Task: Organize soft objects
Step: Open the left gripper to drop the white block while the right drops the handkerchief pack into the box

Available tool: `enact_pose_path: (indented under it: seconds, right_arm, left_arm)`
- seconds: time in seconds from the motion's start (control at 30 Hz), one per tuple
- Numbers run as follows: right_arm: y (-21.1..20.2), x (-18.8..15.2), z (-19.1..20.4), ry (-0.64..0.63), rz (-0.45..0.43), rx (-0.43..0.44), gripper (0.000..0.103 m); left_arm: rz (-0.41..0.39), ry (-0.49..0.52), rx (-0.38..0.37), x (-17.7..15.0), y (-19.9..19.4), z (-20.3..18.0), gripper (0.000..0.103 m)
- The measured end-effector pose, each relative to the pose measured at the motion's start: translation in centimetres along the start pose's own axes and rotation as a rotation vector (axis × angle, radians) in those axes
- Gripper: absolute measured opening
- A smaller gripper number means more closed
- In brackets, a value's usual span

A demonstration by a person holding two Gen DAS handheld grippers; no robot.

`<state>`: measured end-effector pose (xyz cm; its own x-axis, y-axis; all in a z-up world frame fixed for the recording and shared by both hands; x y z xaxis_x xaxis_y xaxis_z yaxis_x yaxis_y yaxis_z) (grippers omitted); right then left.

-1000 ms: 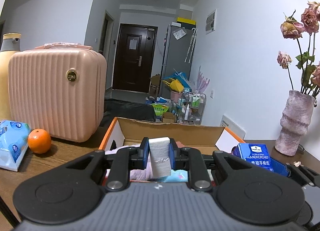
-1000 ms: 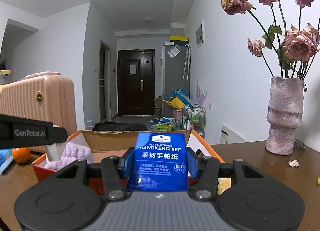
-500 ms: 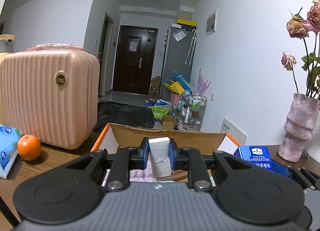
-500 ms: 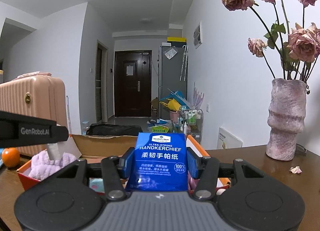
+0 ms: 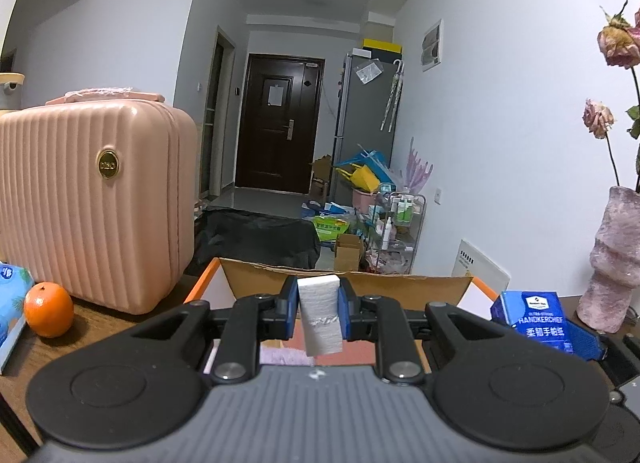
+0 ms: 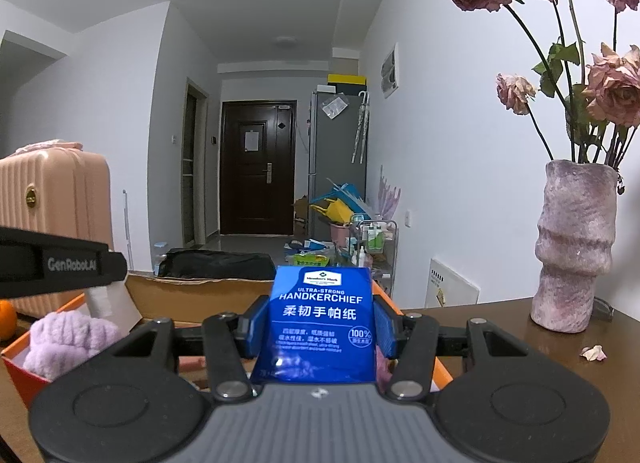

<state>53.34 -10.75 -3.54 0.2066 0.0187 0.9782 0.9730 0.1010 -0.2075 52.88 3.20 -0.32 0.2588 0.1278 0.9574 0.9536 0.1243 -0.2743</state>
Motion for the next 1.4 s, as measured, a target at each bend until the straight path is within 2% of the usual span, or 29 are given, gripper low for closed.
enact_pose_path:
  seconds: [0.43,1.0,1.03,1.1,1.17,1.2,1.27,1.3,1.4]
  right_arm:
    - [2.3,0.3,0.0,-0.007,0.024,-0.022,0.052]
    - [3.6,0.3,-0.2,-0.004,0.071,-0.012,0.053]
    - [3.6,0.3,-0.3,-0.002,0.072,-0.011,0.055]
    - [3.5,0.3,-0.4,0.001,0.069,-0.012,0.072]
    - [3.3,0.3,-0.5,0.006,0.057,-0.020,0.085]
    - [3.2,0.4,-0.6,0.009,0.052,-0.019,0.090]
    - [3.0,0.4,-0.8,0.017,0.045,-0.013,0.097]
    - [3.0,0.4,-0.8,0.020,0.045,-0.014,0.101]
    - [2.9,0.3,-0.9,0.026,0.046,-0.018,0.103]
  left_arm:
    - [0.000,0.015,0.019,0.2,2.4,-0.3,0.020]
    - [0.023,0.009,0.035,0.0,3.3,0.3,0.023]
    - [0.029,0.002,0.034,0.0,3.4,0.4,0.030]
    - [0.037,-0.020,0.031,0.1,3.5,0.8,0.041]
    - [0.029,-0.032,0.045,0.2,3.3,1.0,0.063]
    - [0.019,-0.031,0.056,0.2,3.1,1.1,0.070]
    - [0.003,-0.036,0.076,0.3,2.8,1.2,0.099]
    - [-0.010,-0.039,0.093,0.3,2.5,1.2,0.103]
    - [-0.024,-0.041,0.102,0.3,2.2,1.3,0.103]
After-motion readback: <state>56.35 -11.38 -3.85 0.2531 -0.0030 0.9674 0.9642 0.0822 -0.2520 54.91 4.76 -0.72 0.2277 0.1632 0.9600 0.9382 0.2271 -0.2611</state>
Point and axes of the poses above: each gripper's, at about its wrist camera, not at the fingertips, and y roughly the way its jaws point, z to its left, x to its top, the point moved 3 cm from there along y, roughly the way its jaws point, and after that the axes turned 1 degree about y, right-handed, at the moved point
